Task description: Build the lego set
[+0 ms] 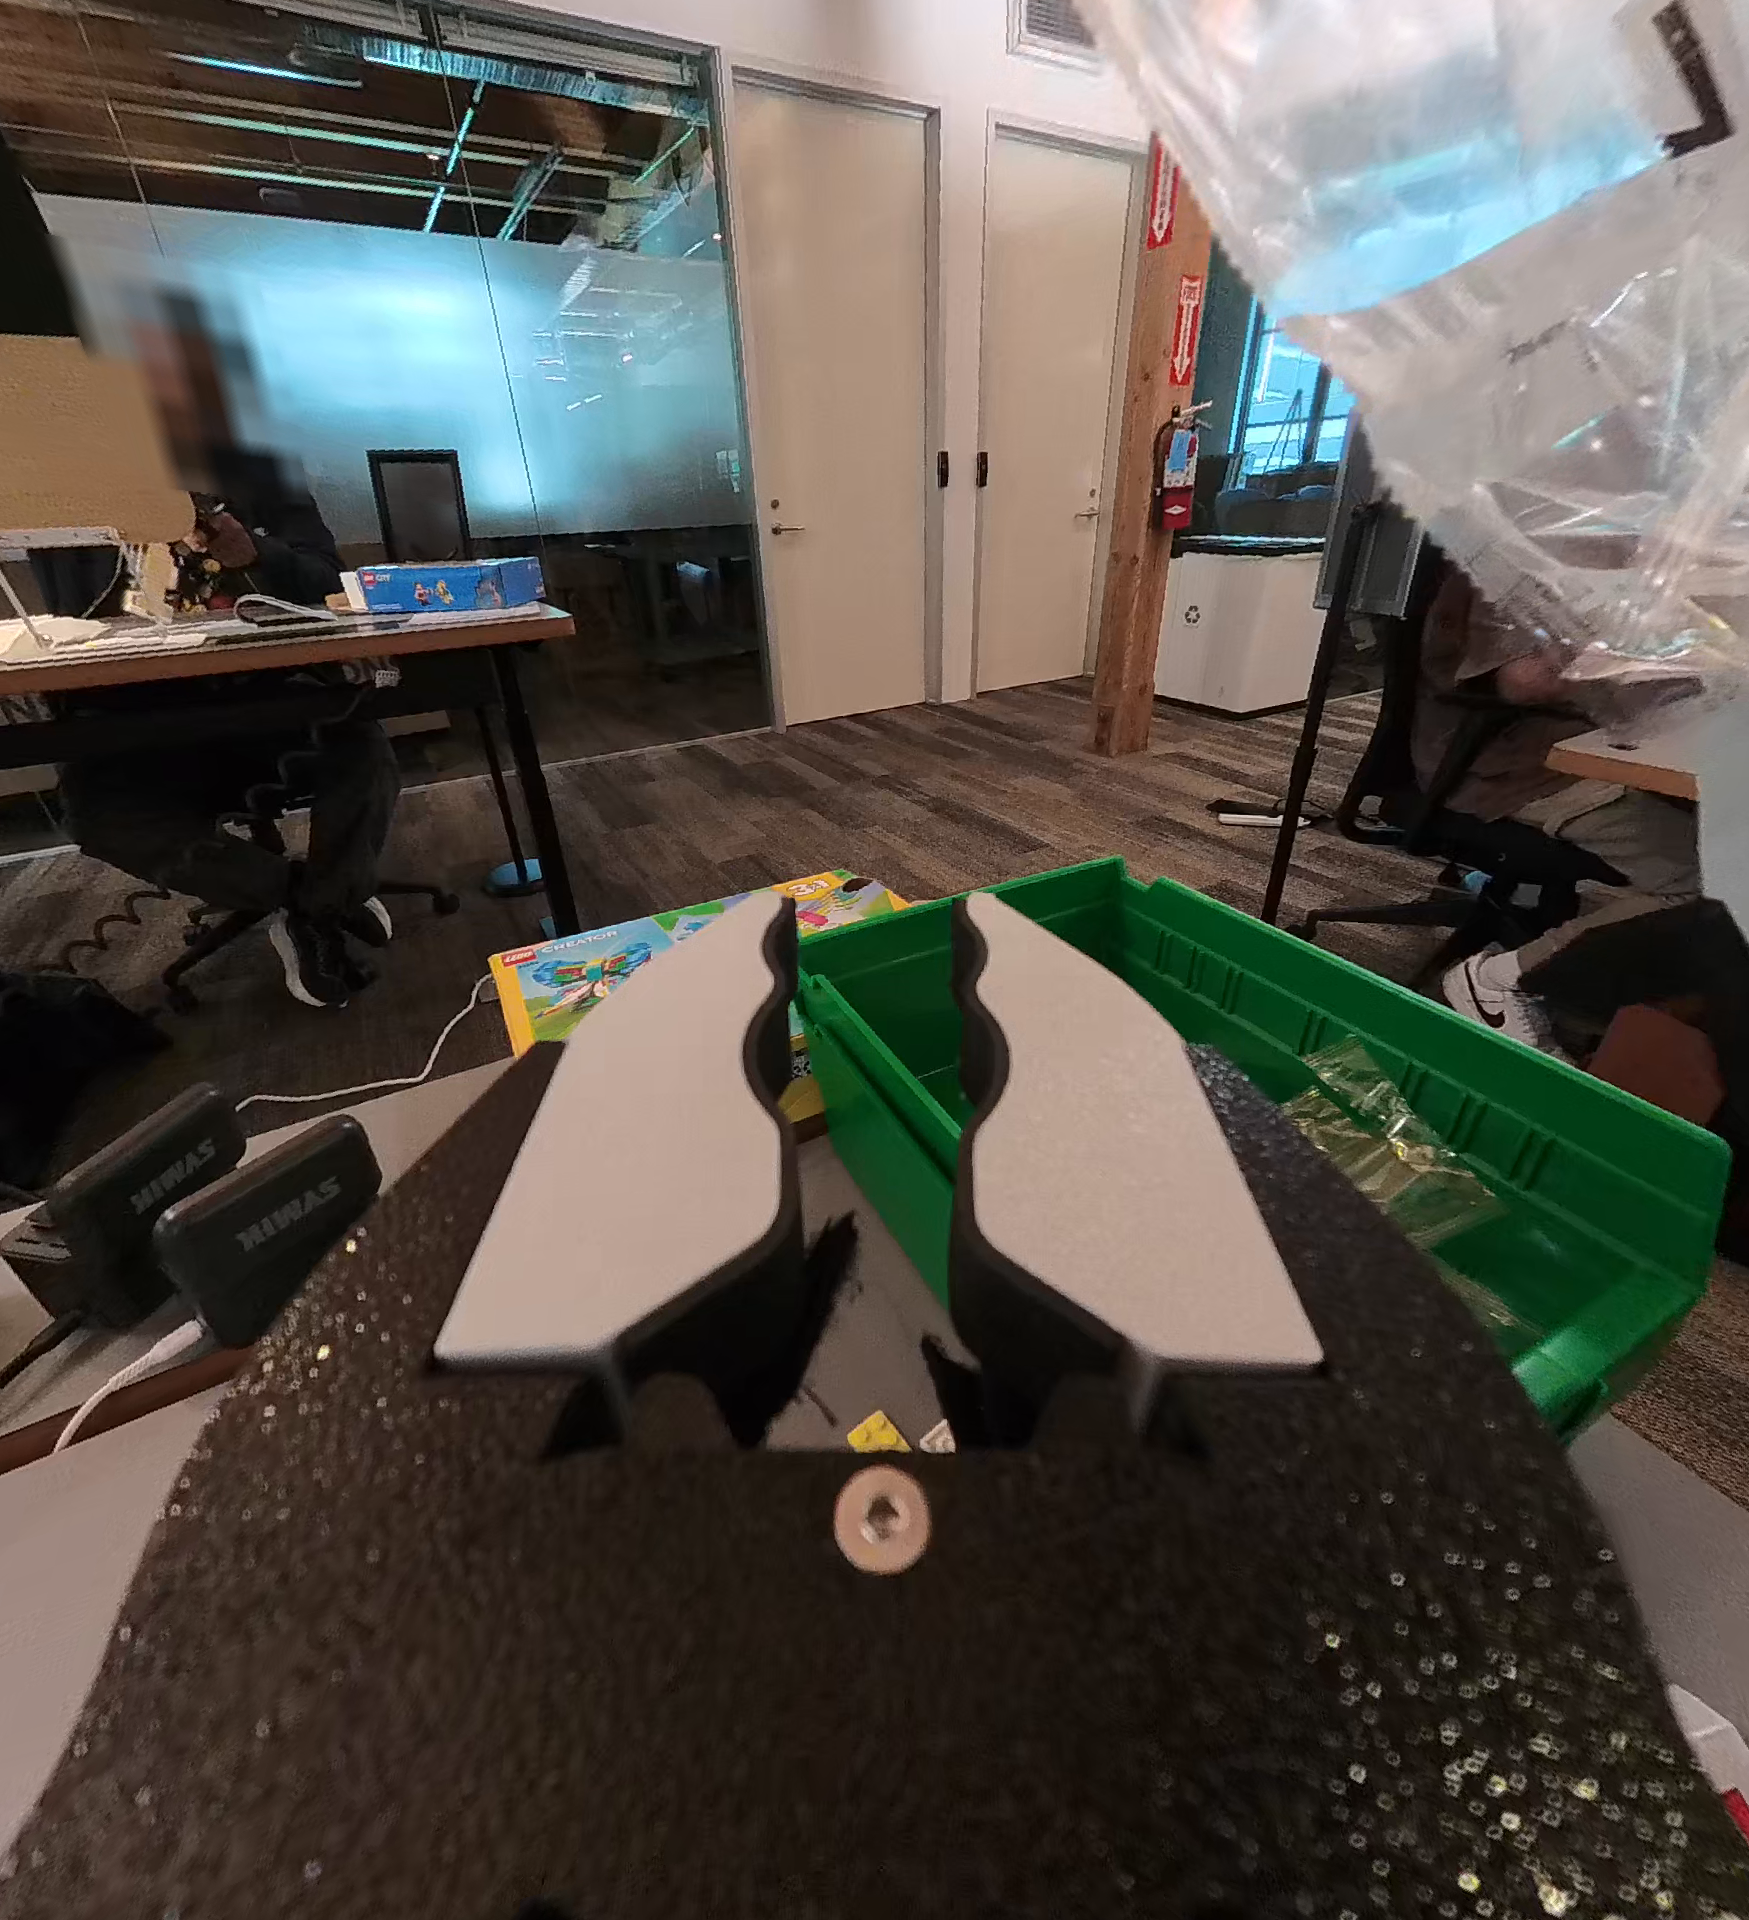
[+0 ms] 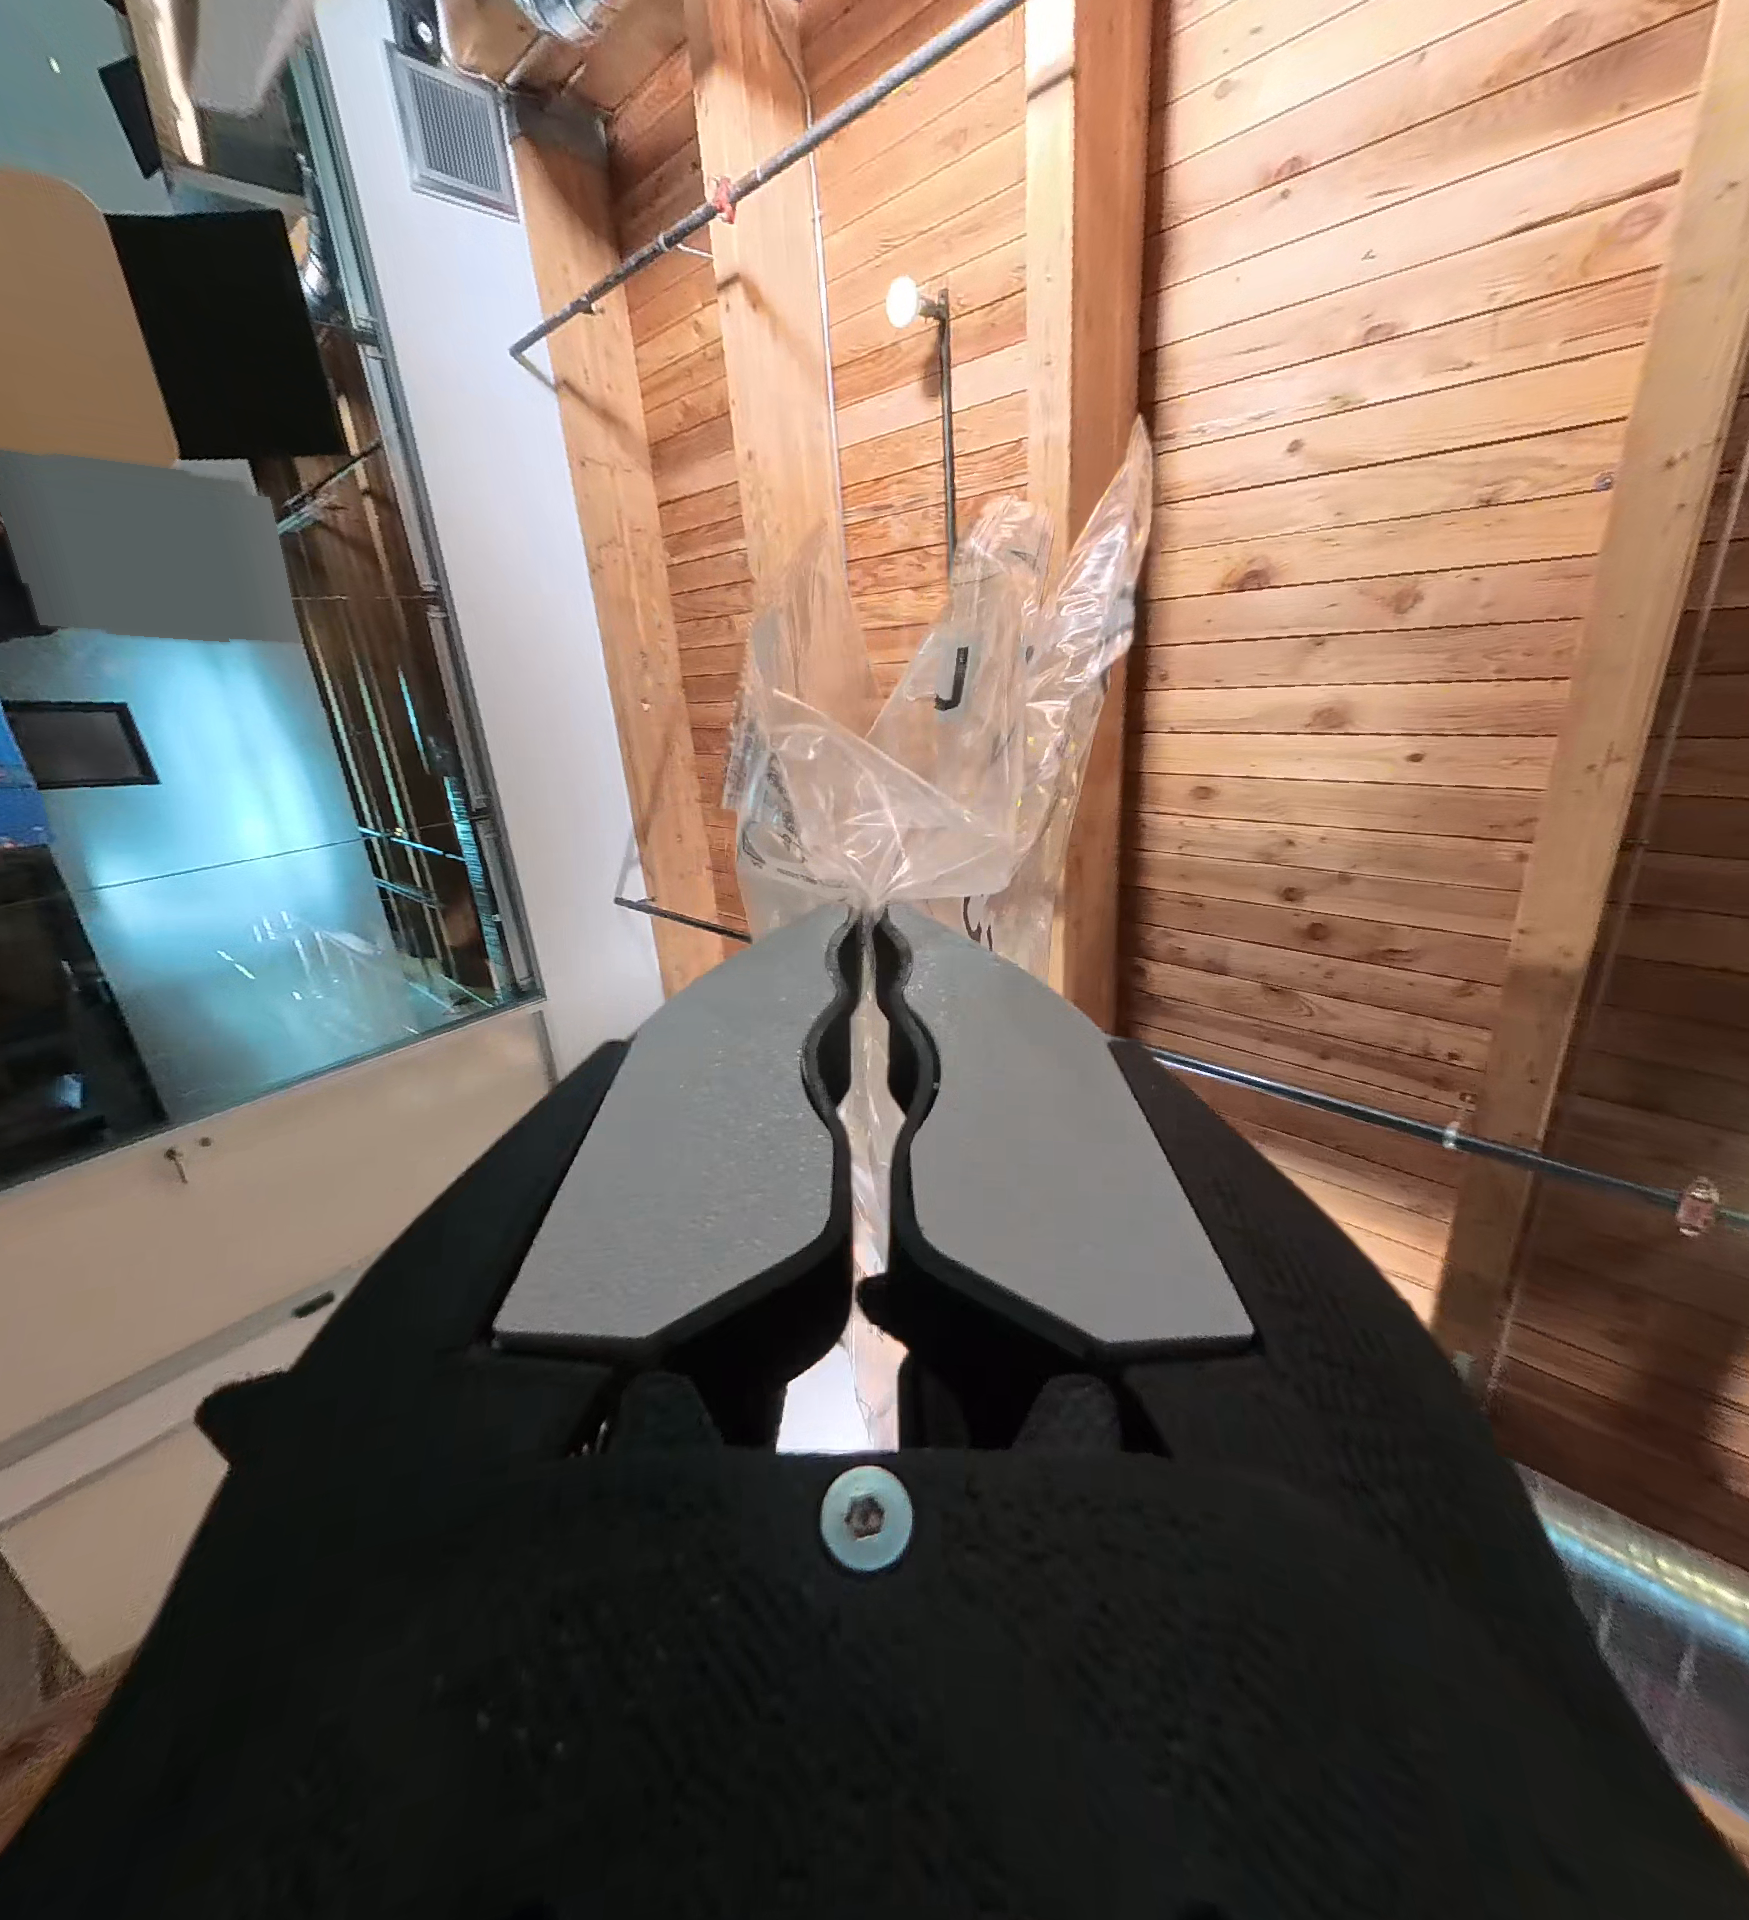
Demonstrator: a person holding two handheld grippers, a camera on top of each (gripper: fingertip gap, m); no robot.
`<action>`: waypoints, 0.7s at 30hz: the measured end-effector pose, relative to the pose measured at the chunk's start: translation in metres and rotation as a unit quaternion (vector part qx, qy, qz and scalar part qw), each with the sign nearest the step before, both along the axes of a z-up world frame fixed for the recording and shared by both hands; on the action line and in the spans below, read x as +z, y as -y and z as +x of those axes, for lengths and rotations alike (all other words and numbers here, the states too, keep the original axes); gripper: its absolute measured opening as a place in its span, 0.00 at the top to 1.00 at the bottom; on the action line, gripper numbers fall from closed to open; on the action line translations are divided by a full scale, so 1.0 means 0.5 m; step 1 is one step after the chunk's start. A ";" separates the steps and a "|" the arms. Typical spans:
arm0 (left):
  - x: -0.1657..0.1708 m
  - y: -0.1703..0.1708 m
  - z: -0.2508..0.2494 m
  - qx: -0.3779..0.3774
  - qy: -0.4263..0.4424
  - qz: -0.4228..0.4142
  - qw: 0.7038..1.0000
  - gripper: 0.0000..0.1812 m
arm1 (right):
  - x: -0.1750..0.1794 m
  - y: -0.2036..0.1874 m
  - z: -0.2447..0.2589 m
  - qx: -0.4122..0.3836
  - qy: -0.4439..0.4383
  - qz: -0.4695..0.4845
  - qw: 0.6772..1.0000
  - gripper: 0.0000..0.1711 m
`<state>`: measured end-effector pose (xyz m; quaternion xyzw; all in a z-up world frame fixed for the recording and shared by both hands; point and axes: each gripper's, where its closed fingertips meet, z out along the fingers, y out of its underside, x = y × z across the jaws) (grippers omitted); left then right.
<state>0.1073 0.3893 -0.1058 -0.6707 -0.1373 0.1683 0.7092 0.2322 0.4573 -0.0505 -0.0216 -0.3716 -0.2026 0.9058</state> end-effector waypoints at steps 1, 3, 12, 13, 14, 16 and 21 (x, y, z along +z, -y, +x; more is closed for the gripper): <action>0.000 0.001 0.000 0.000 0.000 0.001 1.000 0.85 | 0.001 0.001 0.001 -0.004 -0.003 0.005 1.000 1.00; 0.001 0.002 -0.001 0.001 0.000 0.002 1.000 0.85 | 0.001 0.000 0.001 -0.005 -0.005 0.005 1.000 1.00; 0.002 0.003 -0.002 0.002 0.000 0.002 1.000 0.85 | -0.038 -0.049 -0.042 0.044 0.096 -0.156 0.982 1.00; 0.002 0.003 -0.002 0.002 0.000 0.002 1.000 0.85 | -0.048 -0.067 -0.049 0.058 0.114 -0.223 0.966 1.00; 0.002 0.003 -0.002 0.002 -0.001 0.002 1.000 0.85 | -0.058 -0.087 -0.054 0.074 0.127 -0.293 0.945 1.00; 0.003 0.003 -0.002 0.002 0.000 0.003 1.000 0.85 | -0.083 -0.126 -0.059 0.117 0.138 -0.443 0.878 1.00; 0.003 0.003 -0.002 0.001 0.001 0.005 1.000 0.85 | -0.125 -0.142 -0.052 0.295 0.139 -0.702 0.633 1.00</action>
